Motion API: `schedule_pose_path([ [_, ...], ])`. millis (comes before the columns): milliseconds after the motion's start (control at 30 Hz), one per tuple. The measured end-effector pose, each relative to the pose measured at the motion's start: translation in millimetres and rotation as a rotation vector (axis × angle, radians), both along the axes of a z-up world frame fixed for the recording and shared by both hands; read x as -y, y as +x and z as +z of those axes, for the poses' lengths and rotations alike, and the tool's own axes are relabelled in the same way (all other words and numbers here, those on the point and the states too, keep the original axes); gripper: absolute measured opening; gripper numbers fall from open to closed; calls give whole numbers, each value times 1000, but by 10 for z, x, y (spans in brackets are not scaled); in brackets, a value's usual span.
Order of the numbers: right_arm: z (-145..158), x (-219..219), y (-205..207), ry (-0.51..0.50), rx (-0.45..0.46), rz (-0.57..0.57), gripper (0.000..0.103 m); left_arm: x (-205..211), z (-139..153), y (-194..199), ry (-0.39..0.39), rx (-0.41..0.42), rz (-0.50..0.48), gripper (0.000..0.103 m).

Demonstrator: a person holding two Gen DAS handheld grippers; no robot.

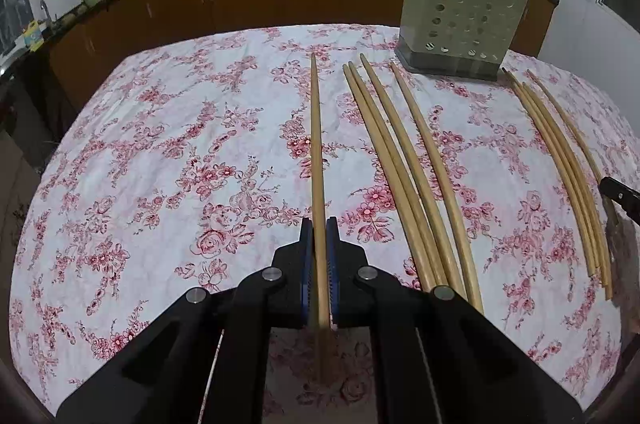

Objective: Organize utensils
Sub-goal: 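Lift both held chopsticks upright and carry them over the green utensil holder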

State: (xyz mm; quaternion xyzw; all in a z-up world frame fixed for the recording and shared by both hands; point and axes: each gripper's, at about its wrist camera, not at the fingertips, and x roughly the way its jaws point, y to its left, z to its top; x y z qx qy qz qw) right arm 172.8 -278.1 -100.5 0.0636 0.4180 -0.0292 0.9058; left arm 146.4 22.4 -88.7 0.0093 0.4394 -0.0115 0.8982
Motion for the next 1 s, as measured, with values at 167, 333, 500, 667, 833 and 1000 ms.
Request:
schedule_pose_path([
  [167, 407, 86, -116, 4, 120, -12, 8, -112, 269, -44, -53, 63, 17, 8],
  [333, 919, 182, -202, 10, 270, -28, 8, -264, 791, -64, -126, 198, 47, 8],
  [500, 1306, 282, -191, 16, 375, -42, 8, -367, 1222, 10, -151, 301, 72, 7],
  [667, 1470, 311, -135, 26, 416, -47, 8, -415, 1420, 106, -154, 343, 88, 7],
  [833, 1716, 279, -12, 27, 470, -35, 8, -437, 1593, 237, -147, 377, 93, 7],
  [1000, 2296, 187, 59, 63, 619, -3, 8, -312, 2024, 328, -154, 484, 63, 7],
])
